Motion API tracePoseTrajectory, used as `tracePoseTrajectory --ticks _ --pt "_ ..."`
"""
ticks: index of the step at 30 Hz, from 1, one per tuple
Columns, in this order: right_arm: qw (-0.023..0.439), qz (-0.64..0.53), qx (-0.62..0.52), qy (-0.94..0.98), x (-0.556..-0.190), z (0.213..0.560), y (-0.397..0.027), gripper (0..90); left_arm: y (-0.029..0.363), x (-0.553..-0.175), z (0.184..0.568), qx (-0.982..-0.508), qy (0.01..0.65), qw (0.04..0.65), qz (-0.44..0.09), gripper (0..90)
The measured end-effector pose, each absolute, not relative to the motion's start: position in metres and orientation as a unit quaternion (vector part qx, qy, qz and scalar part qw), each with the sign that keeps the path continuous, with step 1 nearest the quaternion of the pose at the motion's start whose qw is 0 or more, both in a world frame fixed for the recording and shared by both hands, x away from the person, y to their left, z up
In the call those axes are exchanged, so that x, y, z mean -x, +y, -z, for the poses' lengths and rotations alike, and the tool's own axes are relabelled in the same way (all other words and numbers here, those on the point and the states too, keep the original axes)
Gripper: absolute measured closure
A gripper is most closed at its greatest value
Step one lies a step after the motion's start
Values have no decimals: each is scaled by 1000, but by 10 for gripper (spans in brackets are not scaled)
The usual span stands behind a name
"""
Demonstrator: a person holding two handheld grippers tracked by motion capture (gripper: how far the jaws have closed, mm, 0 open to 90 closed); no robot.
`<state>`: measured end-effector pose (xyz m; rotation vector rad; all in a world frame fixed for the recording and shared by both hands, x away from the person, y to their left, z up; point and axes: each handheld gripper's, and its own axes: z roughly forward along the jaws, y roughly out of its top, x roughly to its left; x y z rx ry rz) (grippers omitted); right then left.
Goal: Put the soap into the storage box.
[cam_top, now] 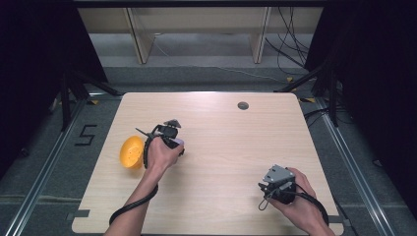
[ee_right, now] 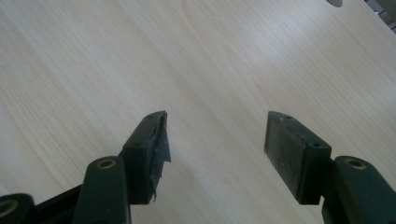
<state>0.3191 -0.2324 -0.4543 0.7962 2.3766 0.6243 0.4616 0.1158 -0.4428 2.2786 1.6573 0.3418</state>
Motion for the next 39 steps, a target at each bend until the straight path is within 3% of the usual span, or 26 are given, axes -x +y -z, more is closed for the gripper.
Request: tracePoseTrajectory --ticks 39 --pt "280 -235 -297 882 -319 454 -232 401 128 -439 423 -789 571 165 -152 491"
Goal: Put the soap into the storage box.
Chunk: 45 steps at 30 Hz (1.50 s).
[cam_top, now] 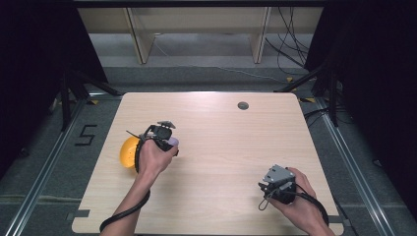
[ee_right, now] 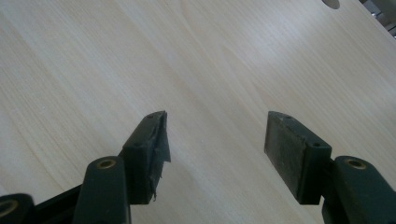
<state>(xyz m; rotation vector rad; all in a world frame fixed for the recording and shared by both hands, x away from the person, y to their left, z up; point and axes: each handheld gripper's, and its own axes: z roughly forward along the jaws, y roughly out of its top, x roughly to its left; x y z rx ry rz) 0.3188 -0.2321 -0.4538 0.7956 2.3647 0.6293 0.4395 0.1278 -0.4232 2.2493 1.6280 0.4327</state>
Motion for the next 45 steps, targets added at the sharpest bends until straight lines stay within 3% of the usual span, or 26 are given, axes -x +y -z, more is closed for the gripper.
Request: tracePoseTrajectory --ticks 45 --pt "285 -238 -297 880 -320 453 -232 397 171 -424 404 -774 581 173 -183 491"
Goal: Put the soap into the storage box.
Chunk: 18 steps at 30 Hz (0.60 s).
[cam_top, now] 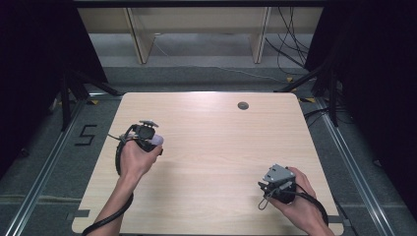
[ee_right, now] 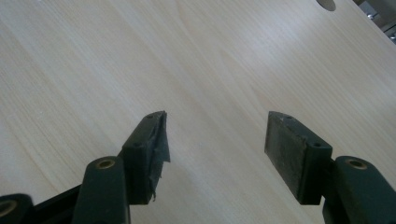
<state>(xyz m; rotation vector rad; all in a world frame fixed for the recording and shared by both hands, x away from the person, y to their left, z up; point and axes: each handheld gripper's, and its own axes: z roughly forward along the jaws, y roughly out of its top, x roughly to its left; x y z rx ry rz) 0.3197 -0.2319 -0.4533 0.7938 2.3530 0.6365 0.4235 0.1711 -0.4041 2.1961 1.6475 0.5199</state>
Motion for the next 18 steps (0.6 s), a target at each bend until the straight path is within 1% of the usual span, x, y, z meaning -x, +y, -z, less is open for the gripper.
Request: tracePoseTrajectory --ticks 15,16,18 --pt "287 -240 -296 879 -320 453 -232 397 187 -421 401 -765 592 174 -183 491" --pt "288 -240 -296 878 -320 453 -232 397 186 -421 401 -759 599 177 -184 491" --pt "286 -244 -293 879 -320 453 -231 397 190 -421 400 -763 594 177 -186 491"
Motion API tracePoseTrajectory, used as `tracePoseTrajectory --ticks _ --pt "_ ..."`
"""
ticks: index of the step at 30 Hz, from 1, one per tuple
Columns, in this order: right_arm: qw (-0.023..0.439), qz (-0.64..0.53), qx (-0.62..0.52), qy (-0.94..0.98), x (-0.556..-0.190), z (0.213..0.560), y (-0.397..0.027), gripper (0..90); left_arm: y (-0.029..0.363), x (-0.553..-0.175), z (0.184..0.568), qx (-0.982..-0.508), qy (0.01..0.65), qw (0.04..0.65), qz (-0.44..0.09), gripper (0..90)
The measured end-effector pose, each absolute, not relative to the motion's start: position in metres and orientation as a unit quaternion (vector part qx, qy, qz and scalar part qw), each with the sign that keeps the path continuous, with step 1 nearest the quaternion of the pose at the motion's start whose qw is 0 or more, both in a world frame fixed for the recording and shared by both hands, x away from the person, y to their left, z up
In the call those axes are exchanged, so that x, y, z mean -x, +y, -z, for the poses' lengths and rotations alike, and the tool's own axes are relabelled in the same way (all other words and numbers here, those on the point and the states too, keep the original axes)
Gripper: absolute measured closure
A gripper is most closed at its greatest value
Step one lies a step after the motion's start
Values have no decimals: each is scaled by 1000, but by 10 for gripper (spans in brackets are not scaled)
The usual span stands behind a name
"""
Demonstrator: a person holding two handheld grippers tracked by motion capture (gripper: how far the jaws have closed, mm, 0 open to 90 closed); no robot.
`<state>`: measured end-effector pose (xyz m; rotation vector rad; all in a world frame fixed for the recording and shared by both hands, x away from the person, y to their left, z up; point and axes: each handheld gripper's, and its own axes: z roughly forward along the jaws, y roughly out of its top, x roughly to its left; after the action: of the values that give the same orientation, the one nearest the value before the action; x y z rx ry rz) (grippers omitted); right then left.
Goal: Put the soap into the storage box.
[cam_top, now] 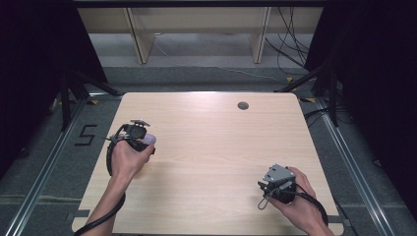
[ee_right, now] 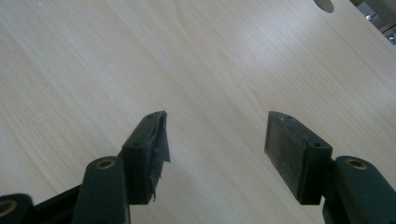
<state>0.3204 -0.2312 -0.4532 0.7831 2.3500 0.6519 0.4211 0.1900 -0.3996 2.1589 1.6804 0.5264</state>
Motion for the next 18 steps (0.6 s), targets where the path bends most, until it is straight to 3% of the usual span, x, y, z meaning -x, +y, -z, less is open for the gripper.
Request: tracePoseTrajectory --ticks 18 --pt "285 -244 -291 880 -320 453 -230 397 207 -420 397 -752 608 169 -190 491"
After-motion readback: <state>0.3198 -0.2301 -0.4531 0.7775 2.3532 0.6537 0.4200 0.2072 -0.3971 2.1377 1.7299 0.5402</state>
